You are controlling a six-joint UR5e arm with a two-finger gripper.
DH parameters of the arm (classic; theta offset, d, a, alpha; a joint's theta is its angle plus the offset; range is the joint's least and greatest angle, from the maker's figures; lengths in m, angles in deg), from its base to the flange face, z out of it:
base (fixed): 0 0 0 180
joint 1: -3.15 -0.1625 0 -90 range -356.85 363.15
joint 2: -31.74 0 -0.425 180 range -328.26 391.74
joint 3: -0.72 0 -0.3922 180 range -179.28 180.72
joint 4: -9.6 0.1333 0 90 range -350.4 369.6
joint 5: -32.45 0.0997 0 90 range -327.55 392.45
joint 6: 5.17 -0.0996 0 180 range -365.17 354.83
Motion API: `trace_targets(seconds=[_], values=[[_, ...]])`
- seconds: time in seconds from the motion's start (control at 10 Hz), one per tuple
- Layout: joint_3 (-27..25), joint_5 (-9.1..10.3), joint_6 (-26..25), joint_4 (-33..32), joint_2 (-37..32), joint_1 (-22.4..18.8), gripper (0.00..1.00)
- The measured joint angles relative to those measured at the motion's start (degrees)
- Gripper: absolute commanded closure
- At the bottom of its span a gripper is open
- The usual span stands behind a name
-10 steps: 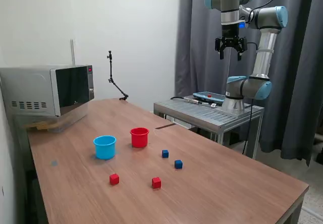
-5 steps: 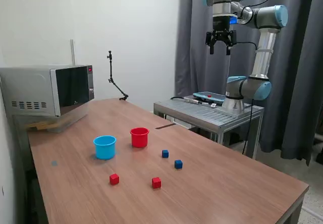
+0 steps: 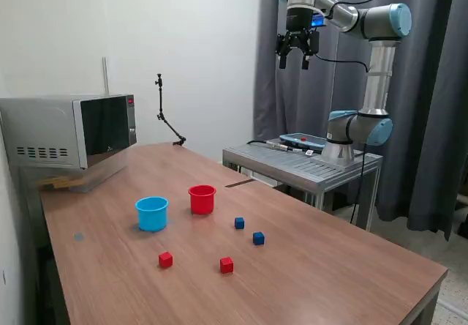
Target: Place red objects in the red bin, and blue objects in the blue bin.
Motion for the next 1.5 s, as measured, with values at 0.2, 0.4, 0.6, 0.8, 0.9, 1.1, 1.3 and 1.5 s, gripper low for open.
trace_targets(seconds=[0.2, 0.4, 0.6, 0.8, 0.9, 1.1, 1.3, 1.5], values=[[1.8, -0.39, 0.0, -2.0, 2.1, 0.2, 0.00], [2.2, -0.56, 0.0, -4.1, 3.5, 0.4, 0.00], [2.1, -0.54, 0.0, -5.8, 4.3, 0.7, 0.00], [2.5, -0.31, -0.1, -6.9, 5.4, 2.3, 0.00], [3.1, -0.20, -0.1, -7.1, 6.3, 2.9, 0.00], [4.4, -0.13, 0.4, -8.0, 8.2, 3.7, 0.00], [5.9, -0.25, 0.7, -8.7, 10.5, 3.9, 0.00], [8.1, -0.30, 0.6, -9.5, 12.8, 4.0, 0.00]])
